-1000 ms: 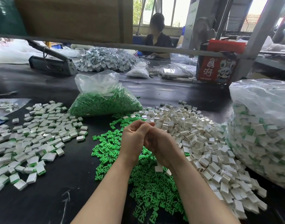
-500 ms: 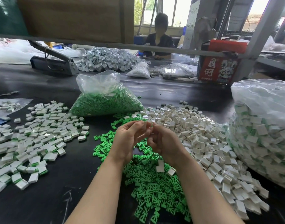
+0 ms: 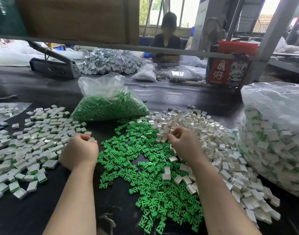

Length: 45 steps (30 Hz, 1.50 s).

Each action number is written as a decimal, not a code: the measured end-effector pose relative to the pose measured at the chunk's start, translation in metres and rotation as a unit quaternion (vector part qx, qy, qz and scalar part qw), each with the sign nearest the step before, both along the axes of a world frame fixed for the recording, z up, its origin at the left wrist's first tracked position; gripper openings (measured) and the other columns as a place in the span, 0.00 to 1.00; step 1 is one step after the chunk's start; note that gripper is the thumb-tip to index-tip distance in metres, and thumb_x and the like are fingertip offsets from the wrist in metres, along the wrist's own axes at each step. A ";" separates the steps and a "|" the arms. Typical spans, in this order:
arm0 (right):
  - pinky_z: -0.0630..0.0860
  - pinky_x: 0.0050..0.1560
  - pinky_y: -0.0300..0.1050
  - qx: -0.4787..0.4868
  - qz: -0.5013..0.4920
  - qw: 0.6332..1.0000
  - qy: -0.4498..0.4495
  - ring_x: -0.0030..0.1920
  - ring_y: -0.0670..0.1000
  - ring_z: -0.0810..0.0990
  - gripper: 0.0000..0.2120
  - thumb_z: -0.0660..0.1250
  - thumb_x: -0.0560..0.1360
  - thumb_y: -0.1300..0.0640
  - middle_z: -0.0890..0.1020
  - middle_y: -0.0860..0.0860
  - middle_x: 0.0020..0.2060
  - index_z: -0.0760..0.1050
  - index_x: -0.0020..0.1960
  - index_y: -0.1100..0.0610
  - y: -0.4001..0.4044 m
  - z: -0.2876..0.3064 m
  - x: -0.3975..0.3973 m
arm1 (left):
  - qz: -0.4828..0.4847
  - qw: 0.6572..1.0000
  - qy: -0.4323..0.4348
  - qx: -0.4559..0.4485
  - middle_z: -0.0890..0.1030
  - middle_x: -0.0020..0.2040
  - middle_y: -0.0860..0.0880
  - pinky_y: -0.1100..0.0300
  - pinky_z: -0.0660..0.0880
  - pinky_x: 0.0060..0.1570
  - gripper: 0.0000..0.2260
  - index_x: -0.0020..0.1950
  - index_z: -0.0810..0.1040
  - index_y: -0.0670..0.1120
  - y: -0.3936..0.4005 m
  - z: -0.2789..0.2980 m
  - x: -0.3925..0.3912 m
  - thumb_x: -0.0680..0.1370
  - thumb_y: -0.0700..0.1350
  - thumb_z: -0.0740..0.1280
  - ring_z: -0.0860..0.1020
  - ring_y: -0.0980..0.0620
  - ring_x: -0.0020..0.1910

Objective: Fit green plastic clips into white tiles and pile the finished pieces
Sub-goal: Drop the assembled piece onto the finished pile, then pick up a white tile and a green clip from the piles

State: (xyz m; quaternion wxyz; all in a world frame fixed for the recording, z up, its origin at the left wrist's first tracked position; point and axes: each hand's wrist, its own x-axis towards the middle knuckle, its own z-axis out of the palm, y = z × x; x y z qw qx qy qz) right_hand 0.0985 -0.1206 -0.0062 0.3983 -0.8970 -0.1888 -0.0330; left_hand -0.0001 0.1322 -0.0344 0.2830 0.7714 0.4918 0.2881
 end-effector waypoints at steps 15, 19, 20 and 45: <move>0.72 0.63 0.51 -0.284 0.044 0.950 -0.124 0.61 0.51 0.75 0.13 0.66 0.76 0.44 0.79 0.47 0.58 0.78 0.59 0.45 0.019 -0.010 -0.008 | -0.262 0.959 -0.098 0.043 0.81 0.49 0.46 0.51 0.78 0.50 0.07 0.54 0.81 0.46 -0.055 0.019 0.022 0.77 0.41 0.69 0.78 0.47 0.49; 0.74 0.61 0.51 -0.246 0.047 0.964 -0.092 0.56 0.51 0.76 0.10 0.66 0.77 0.46 0.81 0.47 0.52 0.78 0.55 0.49 0.017 -0.011 -0.007 | -0.342 0.936 -0.075 0.030 0.80 0.48 0.50 0.59 0.72 0.46 0.05 0.51 0.80 0.49 -0.074 0.011 0.030 0.76 0.42 0.70 0.77 0.52 0.46; 0.75 0.60 0.50 -0.229 0.030 0.968 -0.099 0.55 0.51 0.76 0.11 0.65 0.78 0.46 0.81 0.47 0.51 0.78 0.56 0.50 0.017 -0.011 -0.007 | -0.354 0.932 -0.068 0.031 0.80 0.48 0.51 0.60 0.71 0.45 0.05 0.51 0.80 0.50 -0.076 0.010 0.031 0.76 0.42 0.70 0.77 0.54 0.45; 0.74 0.33 0.31 0.267 0.046 0.951 0.149 0.35 0.38 0.81 0.14 0.72 0.73 0.51 0.84 0.54 0.42 0.76 0.53 0.59 0.014 0.009 -0.015 | -0.472 0.794 -0.300 -0.237 0.86 0.41 0.49 0.67 0.78 0.41 0.07 0.46 0.85 0.48 -0.104 0.019 0.031 0.72 0.37 0.75 0.84 0.55 0.40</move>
